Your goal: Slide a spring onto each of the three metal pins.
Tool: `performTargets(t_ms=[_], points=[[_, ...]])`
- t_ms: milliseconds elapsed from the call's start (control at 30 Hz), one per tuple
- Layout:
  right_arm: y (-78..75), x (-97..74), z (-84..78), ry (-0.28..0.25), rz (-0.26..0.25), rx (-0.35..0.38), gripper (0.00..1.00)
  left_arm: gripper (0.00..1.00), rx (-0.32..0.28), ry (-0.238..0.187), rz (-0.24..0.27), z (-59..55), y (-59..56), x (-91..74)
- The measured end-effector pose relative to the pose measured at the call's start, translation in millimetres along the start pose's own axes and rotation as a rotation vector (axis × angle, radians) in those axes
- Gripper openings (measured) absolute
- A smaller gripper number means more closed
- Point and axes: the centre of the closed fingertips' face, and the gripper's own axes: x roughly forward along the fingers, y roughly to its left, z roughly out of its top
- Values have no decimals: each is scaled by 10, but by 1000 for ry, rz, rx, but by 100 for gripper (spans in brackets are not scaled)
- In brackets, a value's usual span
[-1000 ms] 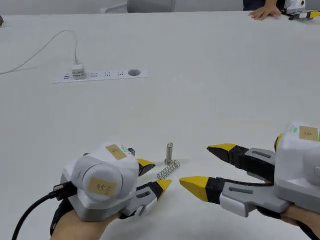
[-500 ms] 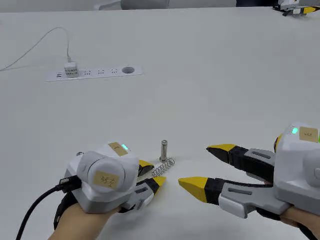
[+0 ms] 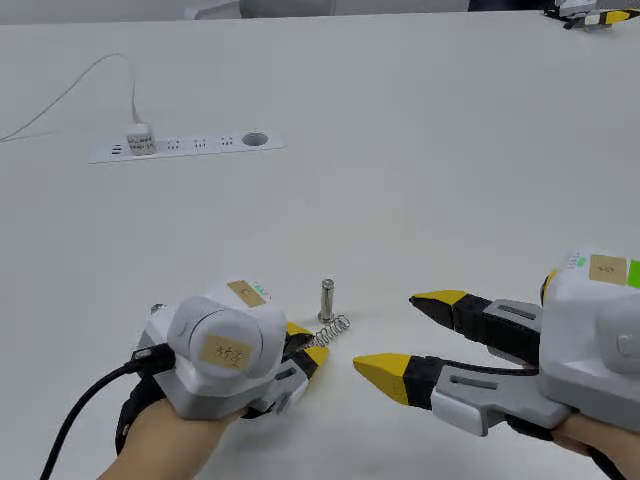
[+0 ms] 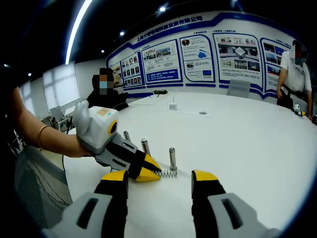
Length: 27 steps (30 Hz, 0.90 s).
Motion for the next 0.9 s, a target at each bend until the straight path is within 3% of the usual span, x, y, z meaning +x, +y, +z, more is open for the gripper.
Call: performTargets(t_ms=[367,433,567,667,900], points=[[58,14,36,-3,14,6,53,10,18,9,-11,-34,-38,-111],[55,18,40,1,13,8,52,10,-28,-35,-22,27,-71,-153],[64,27,79,-13,21,48,51,10,-43,-37,-14,29,-65,-242],[77,40,92,-7,26,45,50,10,-127,-77,-24,72,-76,-308],[144,77,129,-7,58,85,49,10,-174,-117,-10,76,-63,-498]])
